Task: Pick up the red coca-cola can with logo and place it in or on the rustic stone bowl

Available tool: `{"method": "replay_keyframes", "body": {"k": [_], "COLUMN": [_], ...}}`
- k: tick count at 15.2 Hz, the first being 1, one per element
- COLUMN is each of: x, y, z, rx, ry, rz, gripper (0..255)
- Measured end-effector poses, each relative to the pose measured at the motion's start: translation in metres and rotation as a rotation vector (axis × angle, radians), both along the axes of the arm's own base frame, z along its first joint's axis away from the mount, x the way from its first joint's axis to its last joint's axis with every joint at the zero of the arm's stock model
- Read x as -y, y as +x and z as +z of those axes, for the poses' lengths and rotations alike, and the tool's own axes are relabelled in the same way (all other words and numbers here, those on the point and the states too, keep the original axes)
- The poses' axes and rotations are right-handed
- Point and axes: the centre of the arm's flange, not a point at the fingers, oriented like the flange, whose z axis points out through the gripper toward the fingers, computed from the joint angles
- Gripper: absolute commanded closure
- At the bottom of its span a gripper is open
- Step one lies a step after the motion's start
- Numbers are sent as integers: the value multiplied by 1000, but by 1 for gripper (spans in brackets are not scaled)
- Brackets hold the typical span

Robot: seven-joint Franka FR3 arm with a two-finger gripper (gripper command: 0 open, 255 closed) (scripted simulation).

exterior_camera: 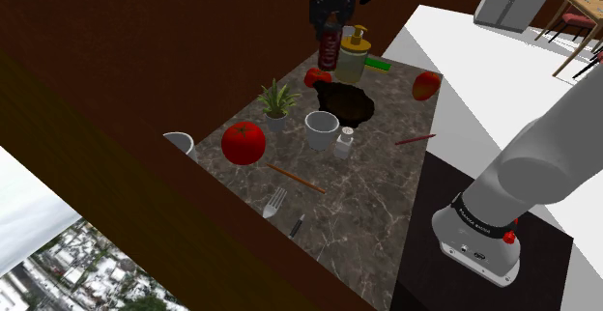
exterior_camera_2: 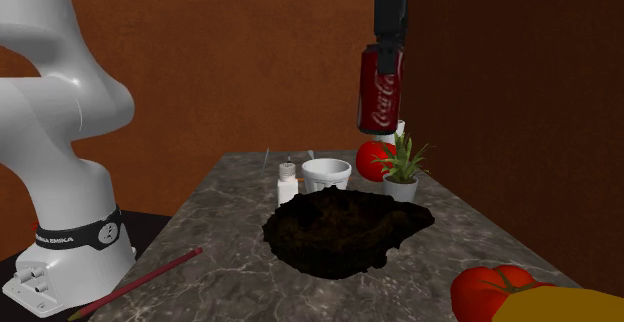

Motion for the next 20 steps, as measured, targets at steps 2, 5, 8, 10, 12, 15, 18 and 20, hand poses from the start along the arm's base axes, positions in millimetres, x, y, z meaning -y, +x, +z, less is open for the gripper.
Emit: {"method": "replay_keyframes", "body": {"k": [2,5,8,10,12,15,18,20], "x": [21,56,63,64,63,63,64,64], "y": [-12,-34,-41,-41,-42,-41,-41,-41], "z": [0,4,-11,-20,-31,-47,-63,-73], "rx": [0,0,0,-1,-1,-1,-1,-1], "ry": [0,-1,0,0,0,0,0,0], "rz": [0,-1,0,1,1,1,1,1], "gripper": [255,255,255,255,255,255,255,255]}}
